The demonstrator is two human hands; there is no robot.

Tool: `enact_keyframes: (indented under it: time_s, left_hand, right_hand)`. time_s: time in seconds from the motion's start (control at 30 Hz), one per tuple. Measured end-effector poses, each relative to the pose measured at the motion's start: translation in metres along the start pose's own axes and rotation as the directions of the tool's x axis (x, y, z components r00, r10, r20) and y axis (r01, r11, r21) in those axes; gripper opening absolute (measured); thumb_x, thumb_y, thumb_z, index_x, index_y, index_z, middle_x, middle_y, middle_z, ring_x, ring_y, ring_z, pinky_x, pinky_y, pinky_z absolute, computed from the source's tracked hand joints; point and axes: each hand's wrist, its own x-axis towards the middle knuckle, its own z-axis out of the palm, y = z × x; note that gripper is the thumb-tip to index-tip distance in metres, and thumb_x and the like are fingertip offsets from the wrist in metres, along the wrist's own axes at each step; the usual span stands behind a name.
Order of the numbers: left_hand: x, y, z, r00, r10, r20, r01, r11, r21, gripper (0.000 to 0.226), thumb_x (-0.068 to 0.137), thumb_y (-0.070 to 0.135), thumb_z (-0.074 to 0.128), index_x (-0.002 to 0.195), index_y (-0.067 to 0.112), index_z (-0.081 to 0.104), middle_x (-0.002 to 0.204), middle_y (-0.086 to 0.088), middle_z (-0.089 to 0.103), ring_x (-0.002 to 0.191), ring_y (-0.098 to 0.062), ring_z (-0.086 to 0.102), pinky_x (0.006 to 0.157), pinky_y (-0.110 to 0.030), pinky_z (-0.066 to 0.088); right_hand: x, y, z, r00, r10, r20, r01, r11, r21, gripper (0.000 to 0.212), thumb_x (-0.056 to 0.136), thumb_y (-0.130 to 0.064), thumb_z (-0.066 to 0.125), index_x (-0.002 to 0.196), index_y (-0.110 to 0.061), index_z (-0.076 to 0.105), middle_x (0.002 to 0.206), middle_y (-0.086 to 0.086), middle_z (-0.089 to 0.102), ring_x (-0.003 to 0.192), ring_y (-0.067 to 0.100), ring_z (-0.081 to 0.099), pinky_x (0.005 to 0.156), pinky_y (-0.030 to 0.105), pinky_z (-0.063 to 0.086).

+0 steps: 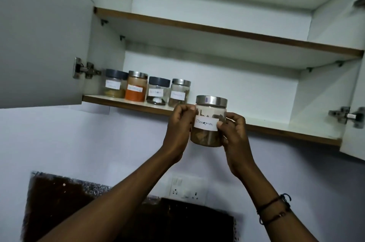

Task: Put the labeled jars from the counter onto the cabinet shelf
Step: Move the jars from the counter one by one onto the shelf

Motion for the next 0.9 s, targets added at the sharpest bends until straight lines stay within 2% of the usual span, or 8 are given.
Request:
enact_keyframes:
  time_s: [0.1, 0.2, 0.4, 0.53, 0.6, 0.7, 0.8, 0.9]
  left_hand:
    - [0.016, 0.013, 0.002, 0.999, 0.047, 0.025, -0.046, 0.999, -0.017, 0.031, 0.080, 0.028, 0.058, 0.109, 0.022, 0.066, 0.099, 0.007, 0.070, 0.093, -0.013, 0.064, 0.077, -0.029, 0.053]
    - [0.035, 0.024, 0.007, 0.994, 0.105, 0.022, -0.107, 0.990, 0.087, 0.043, 0.076, 0.028, 0.063, 0.119, 0.024, 0.064, 0.102, 0.007, 0.066, 0.100, -0.013, 0.063, 0.078, -0.031, 0.057]
    - [0.085, 0.026, 0.017, 0.990, 0.134, -0.047, -0.116, 0.955, 0.274, 0.028, 0.089, 0.017, 0.065, 0.110, 0.035, 0.063, 0.098, 0.021, 0.063, 0.094, -0.001, 0.061, 0.091, -0.035, 0.057]
    - [0.117, 0.012, 0.020, 0.992, 0.105, -0.070, -0.065, 0.902, 0.427, 0.032, 0.089, 0.012, 0.062, 0.120, 0.014, 0.066, 0.117, -0.001, 0.070, 0.106, -0.017, 0.065, 0.098, -0.041, 0.055]
    - [0.133, 0.002, 0.020, 0.994, 0.098, -0.050, -0.061, 0.867, 0.495, 0.034, 0.090, 0.012, 0.062, 0.123, 0.011, 0.064, 0.122, -0.007, 0.069, 0.111, -0.022, 0.065, 0.096, -0.037, 0.054]
    - [0.149, -0.012, 0.020, 0.996, 0.092, 0.003, -0.076, 0.813, 0.578, 0.033, 0.089, 0.006, 0.061, 0.121, 0.009, 0.064, 0.120, -0.008, 0.070, 0.109, -0.023, 0.065, 0.086, -0.029, 0.052]
    - [0.163, -0.024, 0.021, 0.998, 0.059, 0.035, -0.068, 0.766, 0.640, 0.029, 0.083, -0.002, 0.061, 0.111, 0.003, 0.067, 0.112, -0.013, 0.071, 0.103, -0.028, 0.067, 0.088, -0.037, 0.056]
    - [0.173, -0.032, 0.023, 0.998, -0.006, 0.068, -0.043, 0.723, 0.689, 0.030, 0.082, -0.003, 0.064, 0.112, 0.000, 0.064, 0.114, -0.016, 0.069, 0.105, -0.029, 0.065, 0.088, -0.037, 0.055]
  right_hand:
    - [0.020, -0.010, 0.004, 0.997, -0.040, -0.065, 0.037, 0.998, -0.045, 0.039, 0.077, -0.036, 0.060, 0.112, -0.022, 0.052, 0.095, -0.008, 0.074, 0.086, 0.007, 0.068, 0.070, 0.027, 0.052]
    - [0.040, -0.015, 0.010, 0.988, -0.115, -0.102, 0.109, 0.992, -0.065, 0.036, 0.078, -0.035, 0.059, 0.111, -0.021, 0.055, 0.086, -0.013, 0.073, 0.074, -0.002, 0.067, 0.058, 0.015, 0.050]
    - [0.096, -0.018, 0.022, 0.977, -0.129, -0.168, 0.061, 0.931, -0.361, 0.024, 0.090, -0.026, 0.050, 0.109, -0.024, 0.064, 0.108, -0.002, 0.067, 0.096, 0.016, 0.063, 0.075, 0.030, 0.051]
    - [0.132, 0.000, 0.026, 0.983, -0.091, -0.161, -0.007, 0.853, -0.521, 0.028, 0.093, -0.018, 0.047, 0.115, -0.015, 0.064, 0.114, 0.006, 0.068, 0.102, 0.024, 0.062, 0.087, 0.039, 0.053]
    - [0.148, 0.009, 0.026, 0.981, -0.095, -0.168, -0.017, 0.824, -0.566, 0.029, 0.094, -0.014, 0.048, 0.119, -0.012, 0.062, 0.119, 0.008, 0.066, 0.106, 0.027, 0.061, 0.091, 0.037, 0.051]
    - [0.166, 0.021, 0.025, 0.981, -0.074, -0.178, -0.055, 0.778, -0.626, 0.027, 0.093, -0.012, 0.049, 0.117, -0.009, 0.062, 0.119, 0.011, 0.066, 0.107, 0.031, 0.060, 0.089, 0.035, 0.049]
    - [0.182, 0.034, 0.023, 0.984, -0.031, -0.176, -0.094, 0.749, -0.656, 0.029, 0.092, -0.009, 0.047, 0.116, -0.006, 0.062, 0.120, 0.014, 0.065, 0.108, 0.034, 0.060, 0.091, 0.038, 0.051]
    - [0.194, 0.042, 0.021, 0.990, 0.017, -0.143, -0.114, 0.704, -0.701, 0.030, 0.090, -0.007, 0.049, 0.116, -0.004, 0.062, 0.121, 0.016, 0.065, 0.109, 0.034, 0.060, 0.085, 0.031, 0.047]
